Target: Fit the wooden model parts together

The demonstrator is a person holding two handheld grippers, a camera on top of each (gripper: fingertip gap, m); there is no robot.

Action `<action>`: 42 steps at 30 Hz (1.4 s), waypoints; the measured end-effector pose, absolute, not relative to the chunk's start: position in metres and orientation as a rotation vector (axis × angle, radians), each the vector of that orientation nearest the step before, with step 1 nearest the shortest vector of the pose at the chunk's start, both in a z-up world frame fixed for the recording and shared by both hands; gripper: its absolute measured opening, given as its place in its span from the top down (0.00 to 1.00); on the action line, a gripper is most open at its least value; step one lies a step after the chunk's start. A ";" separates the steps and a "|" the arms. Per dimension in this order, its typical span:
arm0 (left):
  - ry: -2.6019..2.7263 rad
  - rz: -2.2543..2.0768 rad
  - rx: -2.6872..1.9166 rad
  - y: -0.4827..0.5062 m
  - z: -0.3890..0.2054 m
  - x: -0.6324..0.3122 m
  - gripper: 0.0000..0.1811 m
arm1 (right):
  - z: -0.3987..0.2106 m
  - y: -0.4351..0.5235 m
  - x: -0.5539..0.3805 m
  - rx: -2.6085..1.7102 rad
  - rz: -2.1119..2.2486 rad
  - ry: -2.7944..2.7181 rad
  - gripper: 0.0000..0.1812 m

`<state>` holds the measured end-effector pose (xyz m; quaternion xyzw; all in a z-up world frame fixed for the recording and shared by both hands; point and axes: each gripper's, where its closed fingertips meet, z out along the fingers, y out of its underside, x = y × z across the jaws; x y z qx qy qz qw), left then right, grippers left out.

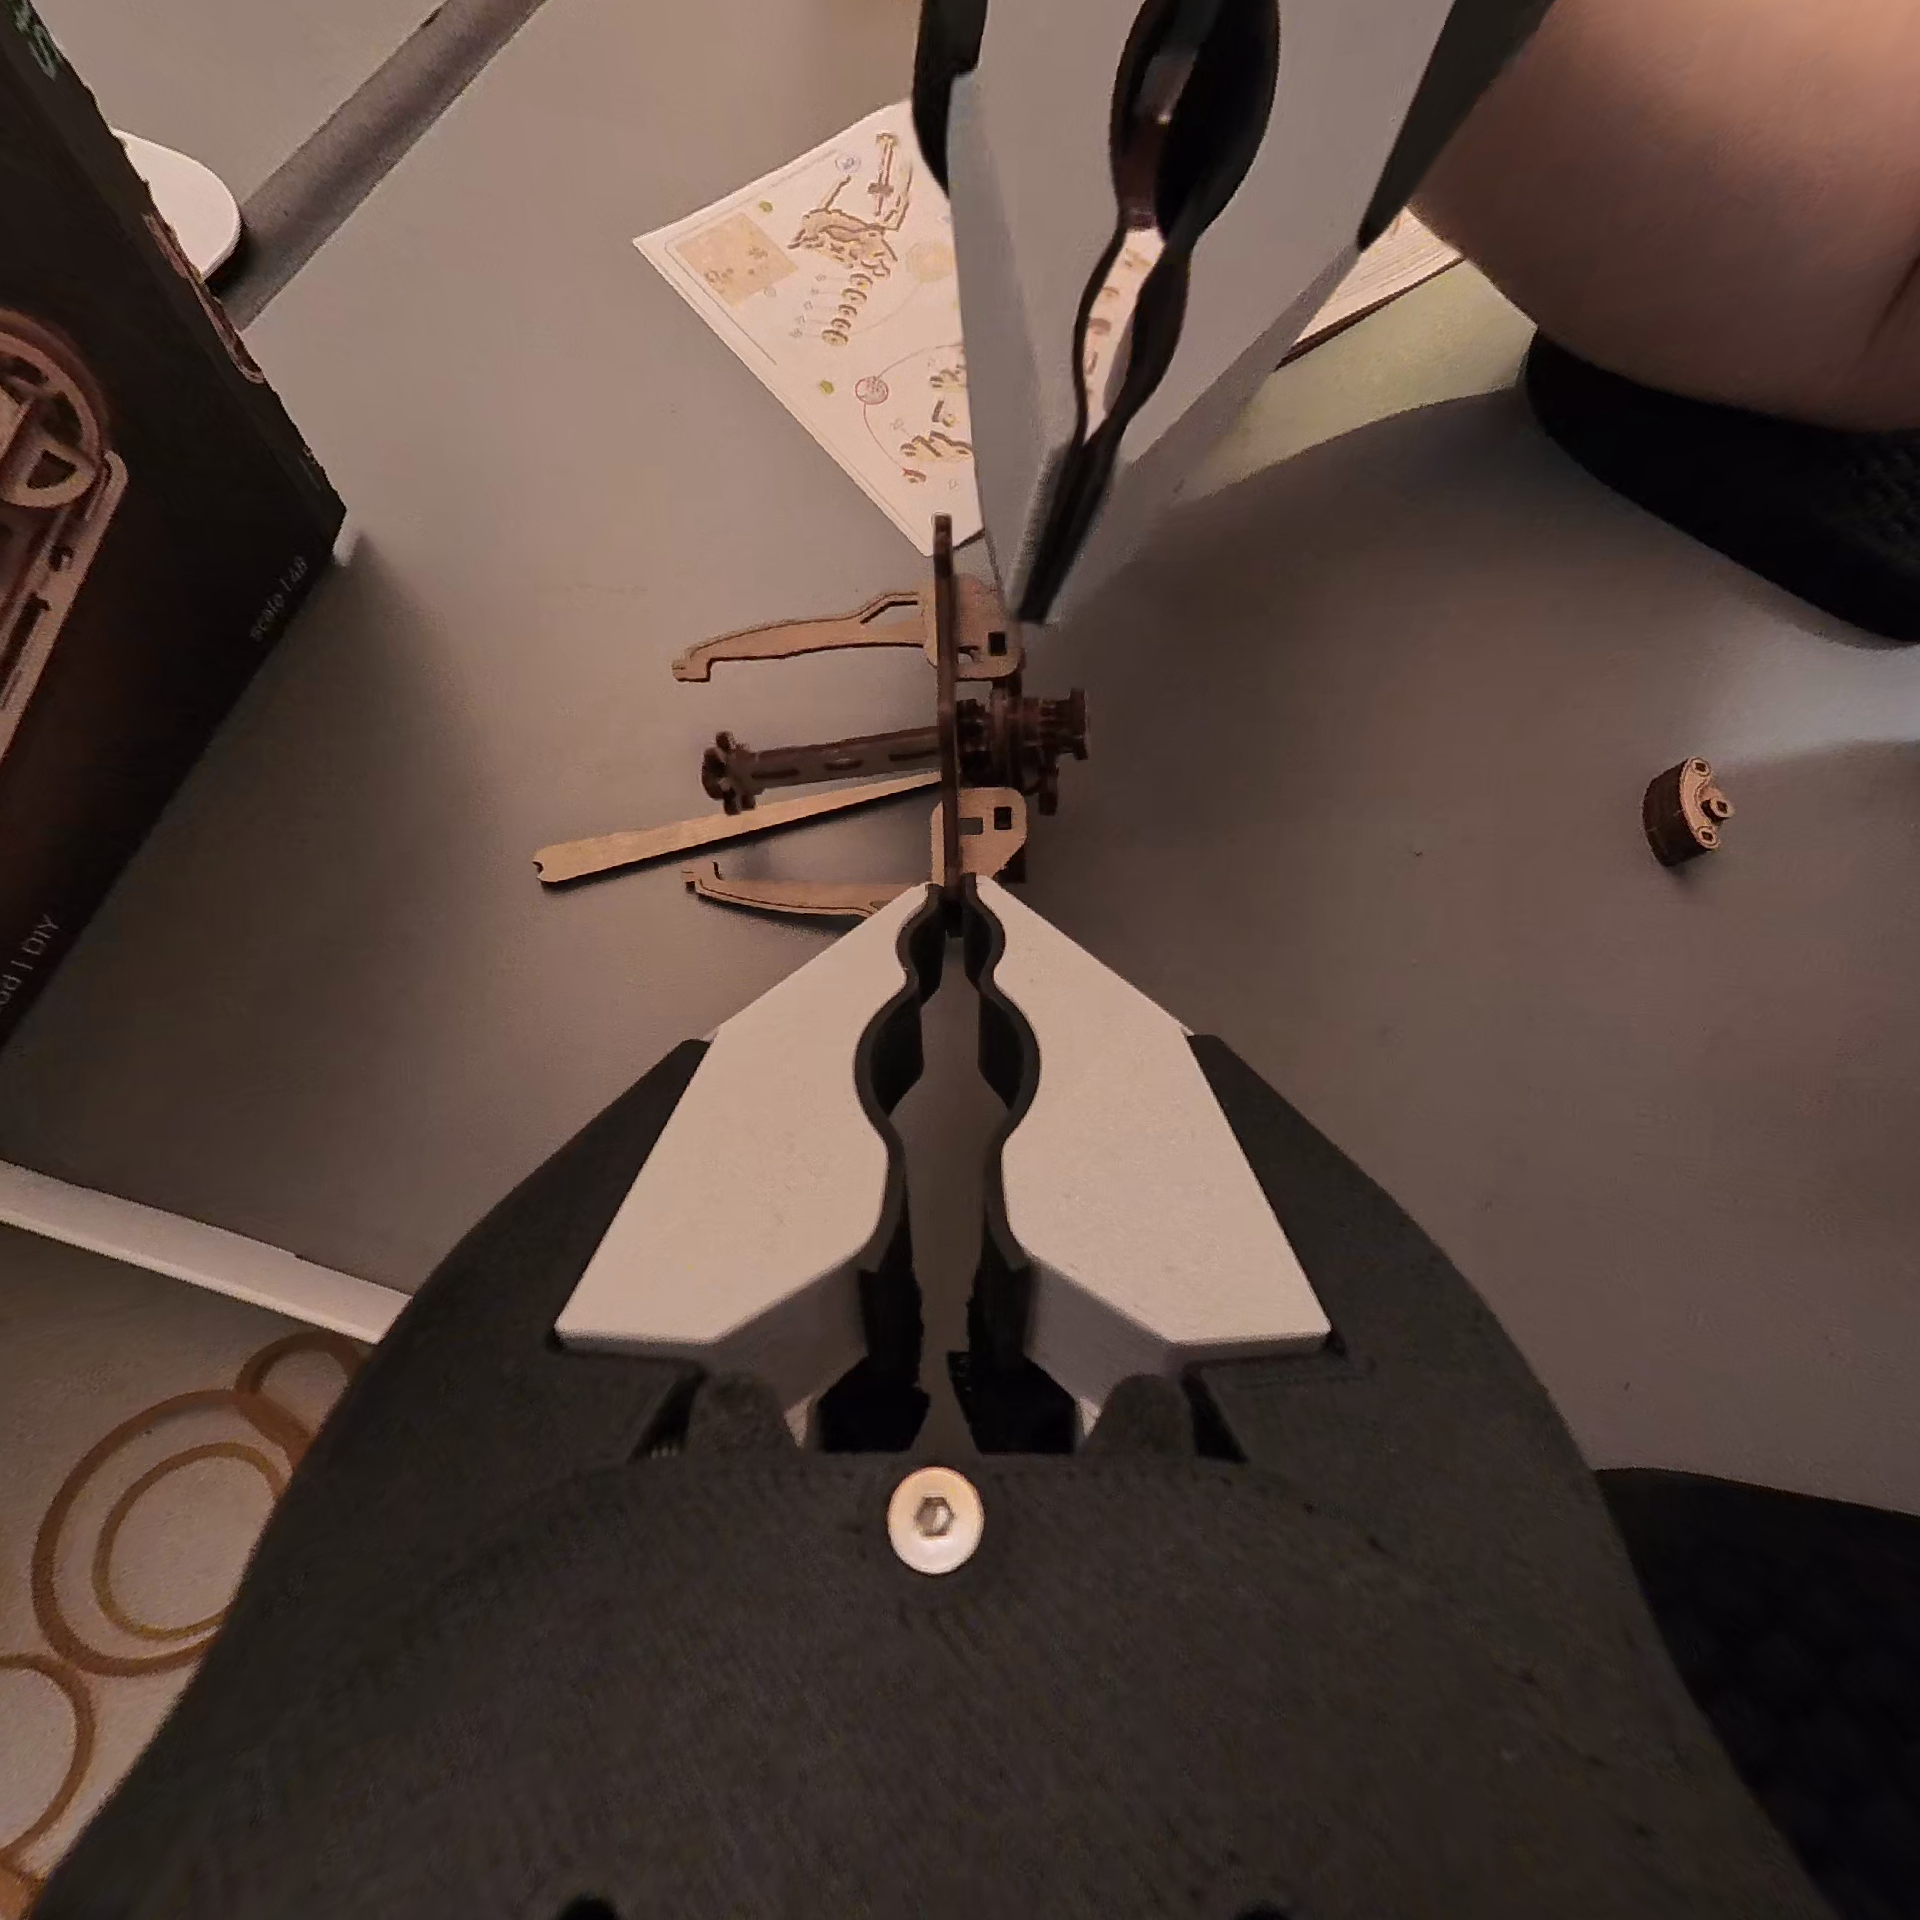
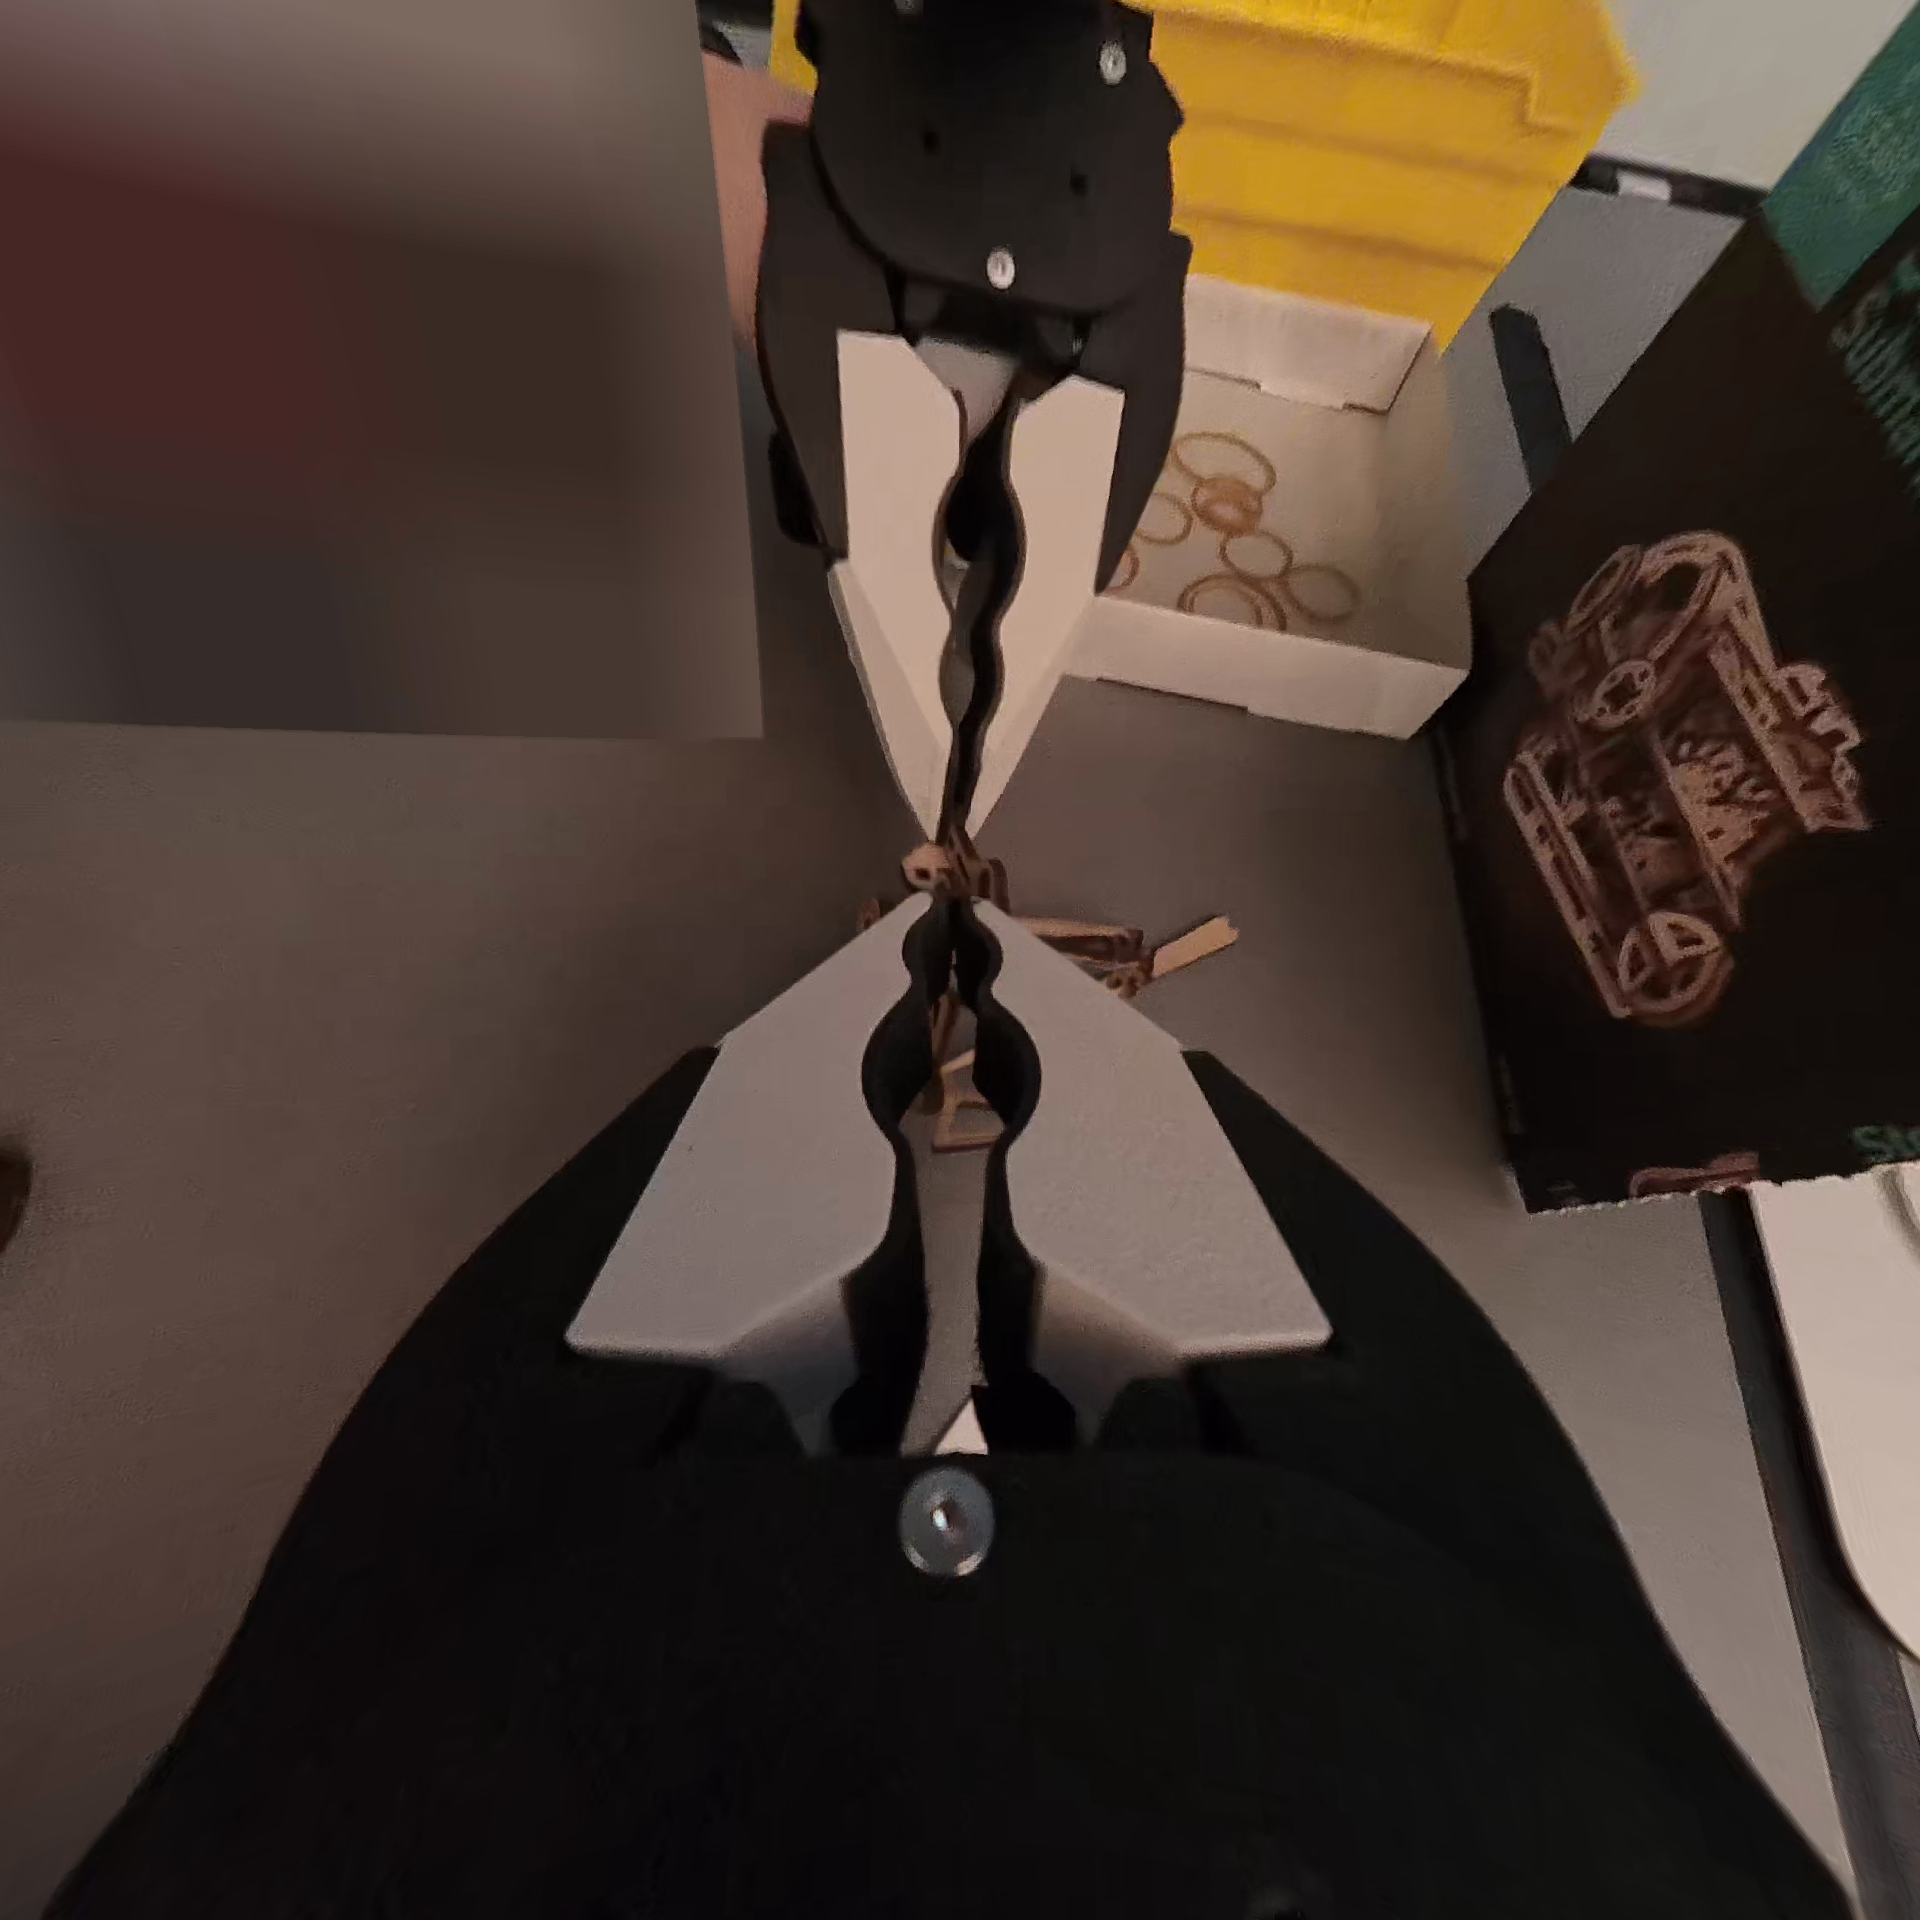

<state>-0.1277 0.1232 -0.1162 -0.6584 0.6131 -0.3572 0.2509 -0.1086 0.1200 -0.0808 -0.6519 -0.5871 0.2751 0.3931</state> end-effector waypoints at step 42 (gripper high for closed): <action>1.645 -0.964 -1.796 0.118 -0.115 -0.120 1.00 | -0.049 0.134 -0.088 -1.943 0.378 -1.229 0.92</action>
